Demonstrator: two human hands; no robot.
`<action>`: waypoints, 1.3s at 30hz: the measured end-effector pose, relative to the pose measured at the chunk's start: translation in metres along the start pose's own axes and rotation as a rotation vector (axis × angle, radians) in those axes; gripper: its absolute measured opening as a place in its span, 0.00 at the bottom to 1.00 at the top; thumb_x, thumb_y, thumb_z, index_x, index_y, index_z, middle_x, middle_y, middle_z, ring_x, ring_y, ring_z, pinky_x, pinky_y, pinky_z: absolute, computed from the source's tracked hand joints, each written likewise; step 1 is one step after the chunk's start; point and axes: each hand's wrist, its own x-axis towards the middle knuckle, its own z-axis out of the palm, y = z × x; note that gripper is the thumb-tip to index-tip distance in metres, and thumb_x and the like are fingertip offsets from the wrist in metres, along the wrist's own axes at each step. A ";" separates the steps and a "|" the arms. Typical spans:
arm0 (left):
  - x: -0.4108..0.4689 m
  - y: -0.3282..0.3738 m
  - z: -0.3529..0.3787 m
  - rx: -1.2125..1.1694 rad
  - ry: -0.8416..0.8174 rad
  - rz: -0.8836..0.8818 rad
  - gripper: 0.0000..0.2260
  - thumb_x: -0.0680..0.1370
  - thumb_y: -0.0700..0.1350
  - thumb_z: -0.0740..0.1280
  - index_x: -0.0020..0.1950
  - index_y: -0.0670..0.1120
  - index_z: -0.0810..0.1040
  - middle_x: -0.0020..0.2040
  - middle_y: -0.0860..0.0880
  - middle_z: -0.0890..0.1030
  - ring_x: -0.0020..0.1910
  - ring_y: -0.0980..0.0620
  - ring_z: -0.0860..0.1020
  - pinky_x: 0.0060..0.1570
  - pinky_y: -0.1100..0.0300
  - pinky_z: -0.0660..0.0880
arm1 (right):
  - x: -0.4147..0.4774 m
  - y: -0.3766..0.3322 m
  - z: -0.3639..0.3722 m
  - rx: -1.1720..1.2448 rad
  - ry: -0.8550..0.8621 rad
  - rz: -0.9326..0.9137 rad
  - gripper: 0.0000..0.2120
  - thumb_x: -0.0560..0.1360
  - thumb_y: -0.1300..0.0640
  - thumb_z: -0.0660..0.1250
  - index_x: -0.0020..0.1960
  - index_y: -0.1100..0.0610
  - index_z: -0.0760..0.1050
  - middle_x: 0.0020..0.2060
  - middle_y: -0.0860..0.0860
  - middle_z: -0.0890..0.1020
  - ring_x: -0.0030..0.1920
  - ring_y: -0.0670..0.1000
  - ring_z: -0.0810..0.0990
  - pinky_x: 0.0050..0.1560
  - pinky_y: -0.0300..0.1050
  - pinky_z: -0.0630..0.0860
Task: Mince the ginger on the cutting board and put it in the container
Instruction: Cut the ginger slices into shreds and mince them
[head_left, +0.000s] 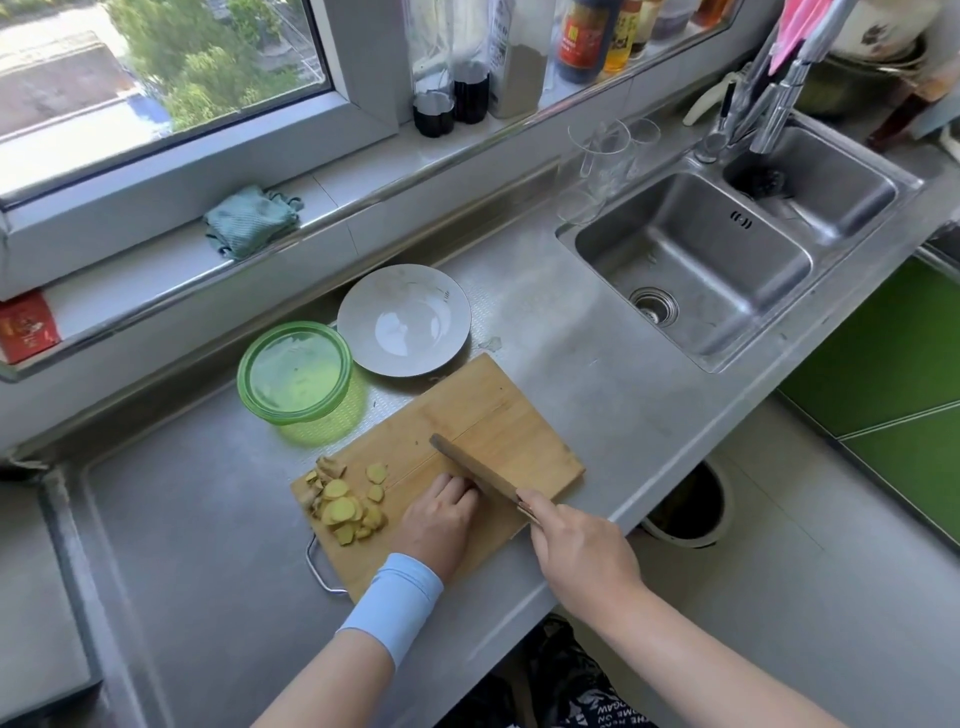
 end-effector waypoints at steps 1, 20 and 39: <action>0.000 0.000 0.000 0.010 -0.015 0.002 0.16 0.70 0.35 0.55 0.41 0.44 0.82 0.40 0.47 0.80 0.38 0.48 0.75 0.27 0.60 0.73 | 0.002 0.000 -0.002 0.021 -0.009 0.029 0.18 0.77 0.52 0.70 0.66 0.47 0.75 0.29 0.46 0.77 0.27 0.51 0.76 0.24 0.44 0.66; 0.005 0.002 -0.003 0.005 -0.028 0.047 0.17 0.70 0.36 0.56 0.36 0.44 0.85 0.40 0.48 0.84 0.38 0.47 0.81 0.28 0.63 0.75 | 0.000 -0.002 -0.001 0.036 -0.051 -0.045 0.20 0.77 0.52 0.67 0.68 0.46 0.71 0.30 0.46 0.76 0.26 0.51 0.74 0.24 0.44 0.66; 0.003 0.000 -0.003 -0.097 -0.096 0.039 0.17 0.70 0.34 0.56 0.42 0.43 0.85 0.45 0.47 0.84 0.45 0.45 0.83 0.39 0.58 0.81 | -0.013 0.007 -0.002 0.085 -0.143 0.001 0.20 0.83 0.51 0.56 0.75 0.45 0.63 0.38 0.48 0.81 0.35 0.54 0.79 0.35 0.50 0.76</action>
